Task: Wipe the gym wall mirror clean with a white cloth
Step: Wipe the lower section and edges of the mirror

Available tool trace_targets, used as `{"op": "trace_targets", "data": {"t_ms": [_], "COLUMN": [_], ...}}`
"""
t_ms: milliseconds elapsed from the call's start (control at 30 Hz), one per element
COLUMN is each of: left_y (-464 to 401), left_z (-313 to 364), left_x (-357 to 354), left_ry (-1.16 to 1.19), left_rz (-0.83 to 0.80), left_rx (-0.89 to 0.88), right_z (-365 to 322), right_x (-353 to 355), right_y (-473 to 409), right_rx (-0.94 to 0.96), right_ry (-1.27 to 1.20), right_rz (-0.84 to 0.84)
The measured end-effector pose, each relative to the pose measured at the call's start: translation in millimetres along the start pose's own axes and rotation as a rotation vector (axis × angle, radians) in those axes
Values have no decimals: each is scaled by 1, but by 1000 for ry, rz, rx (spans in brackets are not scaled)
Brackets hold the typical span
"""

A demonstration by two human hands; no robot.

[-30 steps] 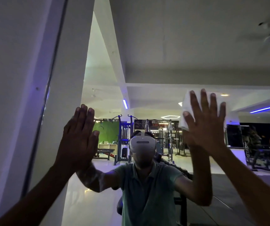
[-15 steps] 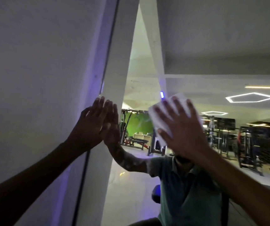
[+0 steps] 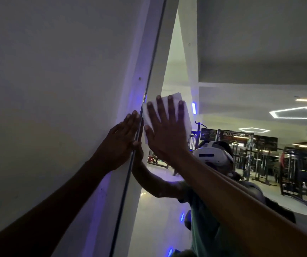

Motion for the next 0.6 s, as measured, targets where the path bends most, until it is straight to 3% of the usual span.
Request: {"op": "trace_targets", "data": {"t_ms": [100, 233, 333, 400, 500, 600], "left_y": [1, 2, 2, 1, 3, 4], "left_z": [-3, -3, -2, -3, -6, -8], "left_x": [-1, -4, -6, -6, -4, -1], "left_ry": [0, 46, 92, 101, 91, 78], "left_rz": [-27, -13, -1, 0, -16, -30], "left_rx": [10, 19, 29, 41, 32, 10], "right_z": [45, 136, 136, 92, 7, -15], "right_x": [19, 60, 59, 42, 5, -5], "right_y": [30, 107, 116, 91, 54, 43], "right_rx": [-34, -321, -519, -454, -162, -24], "right_ry": [72, 204, 179, 134, 79, 54], "right_rz": [13, -24, 9, 38, -26, -78]}}
Point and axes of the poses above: each hand's wrist, its own y-axis away from the middle knuckle, its own x-axis out of the back of the hand, z = x × y, the point moved 7 cm from there along -y, towards the middle knuckle, and after that the axes turned 4 degrees about -x, right-handed, at the moved point
